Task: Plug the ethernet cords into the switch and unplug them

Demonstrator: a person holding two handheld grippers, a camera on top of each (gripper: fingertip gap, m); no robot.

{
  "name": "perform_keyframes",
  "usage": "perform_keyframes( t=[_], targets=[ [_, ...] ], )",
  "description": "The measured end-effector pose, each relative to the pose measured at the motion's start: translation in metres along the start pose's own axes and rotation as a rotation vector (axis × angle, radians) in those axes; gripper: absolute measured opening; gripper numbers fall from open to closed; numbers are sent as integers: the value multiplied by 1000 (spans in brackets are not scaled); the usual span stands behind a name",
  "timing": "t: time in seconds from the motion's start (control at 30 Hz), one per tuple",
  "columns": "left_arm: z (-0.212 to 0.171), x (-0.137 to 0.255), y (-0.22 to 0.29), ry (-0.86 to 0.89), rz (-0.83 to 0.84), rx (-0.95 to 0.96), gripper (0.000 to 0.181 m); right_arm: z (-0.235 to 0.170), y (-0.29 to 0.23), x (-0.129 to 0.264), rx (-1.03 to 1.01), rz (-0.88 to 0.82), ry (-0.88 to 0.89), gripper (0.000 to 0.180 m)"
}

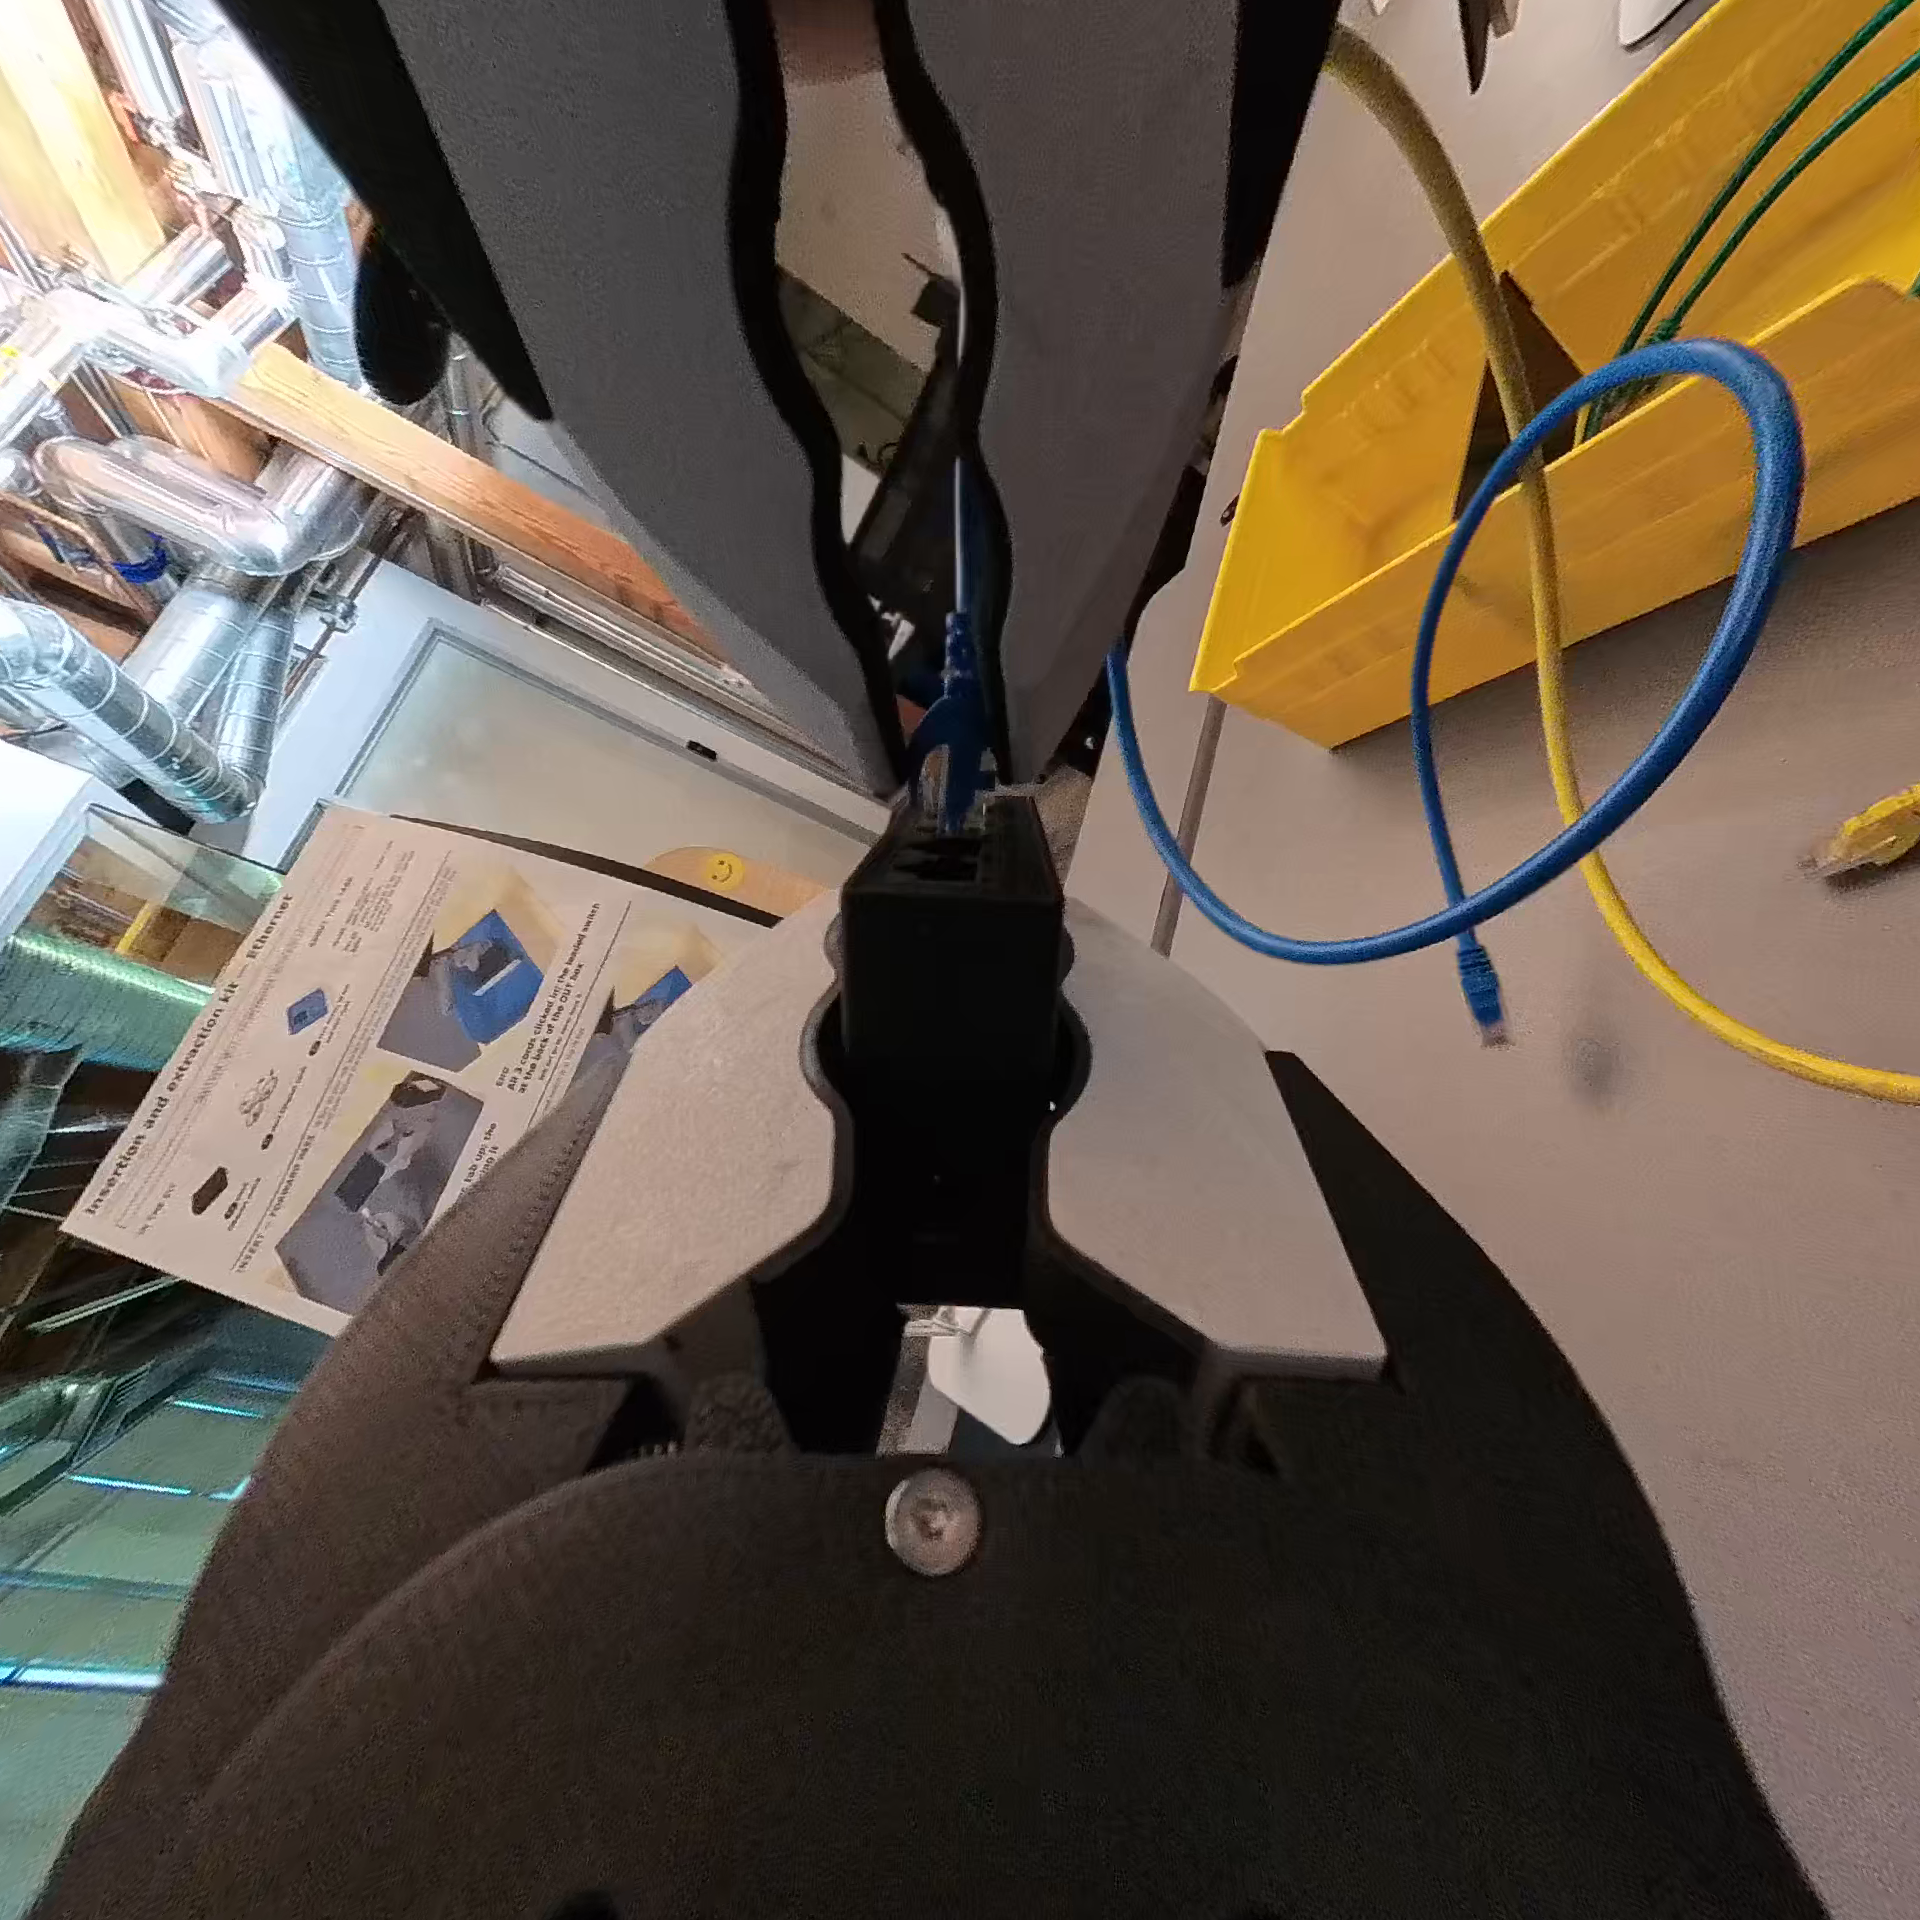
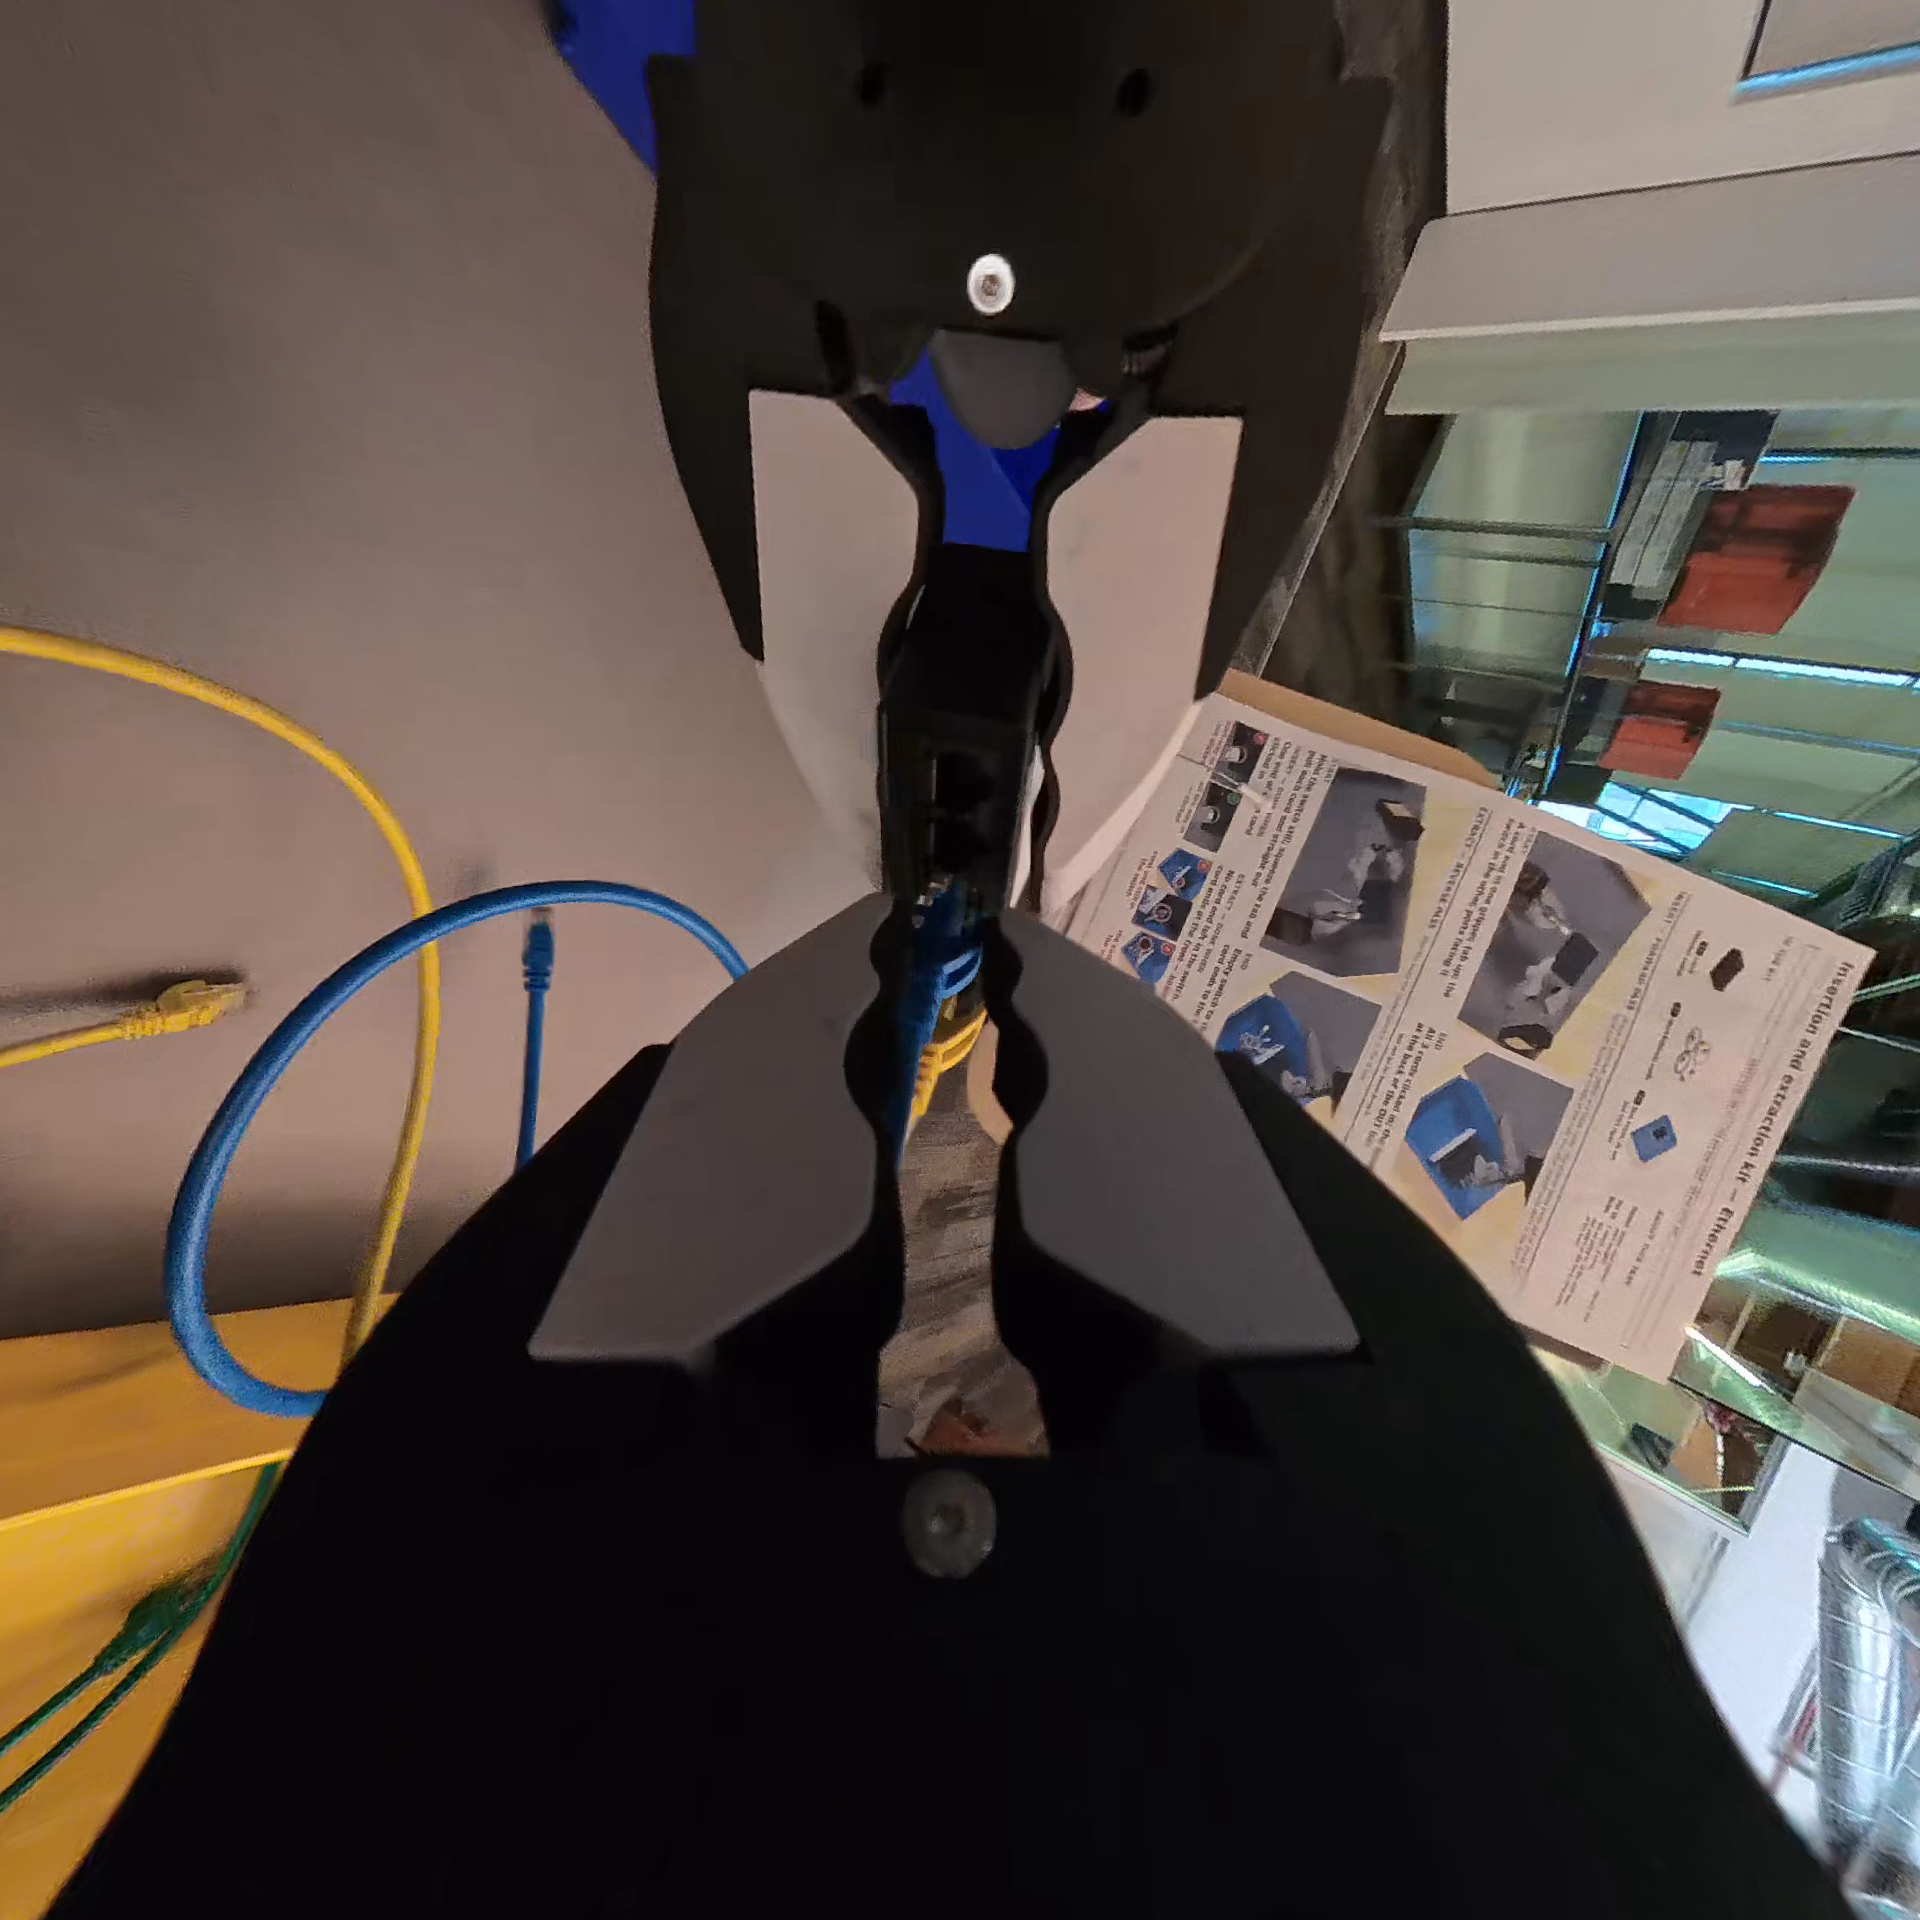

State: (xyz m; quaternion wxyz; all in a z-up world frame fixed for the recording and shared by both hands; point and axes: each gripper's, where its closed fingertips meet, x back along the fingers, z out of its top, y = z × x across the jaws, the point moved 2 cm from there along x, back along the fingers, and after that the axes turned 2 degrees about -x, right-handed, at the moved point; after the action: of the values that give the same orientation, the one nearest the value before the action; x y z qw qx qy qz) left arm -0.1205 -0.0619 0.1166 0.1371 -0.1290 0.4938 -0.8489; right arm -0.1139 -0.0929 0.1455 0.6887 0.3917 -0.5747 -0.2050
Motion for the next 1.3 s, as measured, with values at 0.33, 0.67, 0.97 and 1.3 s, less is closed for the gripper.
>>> perform_keyframes(
  t=[0.33, 0.67, 0.97, 1.3],
  targets=[
    [-2, 1, -7, -15, 48, -5, 29, -12, 4, 3, -5, -19, -132, 28],
    [12, 11, -10, 81, 23, 58, 30, 1, 8, 4, 8, -139, 23, 16],
    [14, 14, -11, 77, 32, 45, 30, 4, 9, 7, -67, -194, 115, 16],
    [20, 17, -9, 111, 5, 45, 30, 10, 5, 15, -104, -201, 197, 14]
  ],
)
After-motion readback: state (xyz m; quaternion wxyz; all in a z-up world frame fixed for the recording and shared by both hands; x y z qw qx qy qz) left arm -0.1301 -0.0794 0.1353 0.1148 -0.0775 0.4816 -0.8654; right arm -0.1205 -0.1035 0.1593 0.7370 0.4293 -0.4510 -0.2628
